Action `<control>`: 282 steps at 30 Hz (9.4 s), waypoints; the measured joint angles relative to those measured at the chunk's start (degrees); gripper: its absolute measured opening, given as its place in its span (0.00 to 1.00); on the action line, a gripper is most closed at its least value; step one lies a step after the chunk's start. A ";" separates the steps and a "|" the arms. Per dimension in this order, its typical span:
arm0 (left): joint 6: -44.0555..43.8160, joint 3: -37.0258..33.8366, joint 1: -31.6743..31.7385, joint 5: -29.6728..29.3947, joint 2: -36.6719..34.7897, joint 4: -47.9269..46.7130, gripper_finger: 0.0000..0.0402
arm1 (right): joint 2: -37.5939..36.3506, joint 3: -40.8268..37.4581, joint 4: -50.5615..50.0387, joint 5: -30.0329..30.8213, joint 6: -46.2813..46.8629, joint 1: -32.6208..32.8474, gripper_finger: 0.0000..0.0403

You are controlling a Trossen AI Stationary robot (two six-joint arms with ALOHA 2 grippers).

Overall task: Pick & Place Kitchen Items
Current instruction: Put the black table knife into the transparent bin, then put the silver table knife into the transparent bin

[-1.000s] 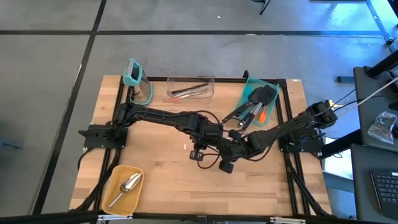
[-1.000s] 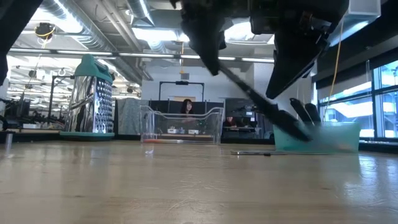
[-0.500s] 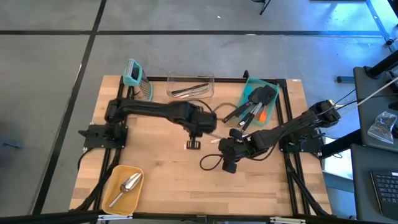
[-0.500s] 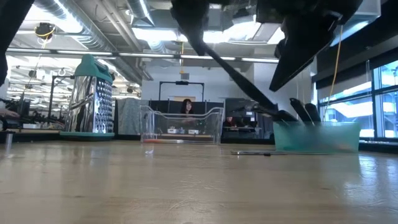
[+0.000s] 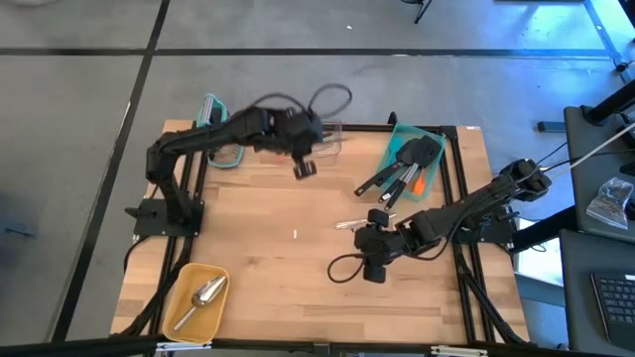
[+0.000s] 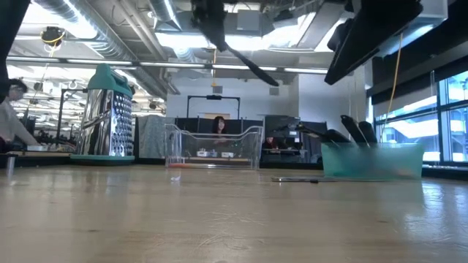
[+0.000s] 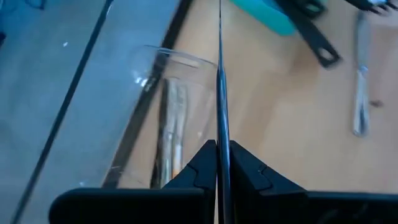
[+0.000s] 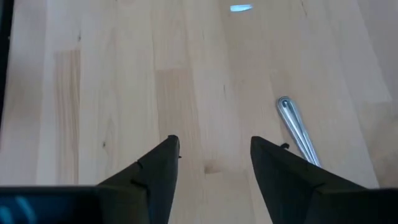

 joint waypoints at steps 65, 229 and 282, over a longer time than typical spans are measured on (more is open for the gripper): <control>9.32 -30.34 29.04 27.73 8.85 26.51 0.03 | 0.00 -0.02 -3.65 1.96 2.33 3.21 0.50; -3.08 -61.26 -37.07 -18.02 -10.99 96.79 0.52 | 0.00 -2.00 0.13 3.01 -3.23 1.93 0.50; -7.77 -47.36 -17.51 -3.38 22.51 114.67 0.44 | -21.88 -30.55 41.13 -35.74 -16.00 -8.43 0.50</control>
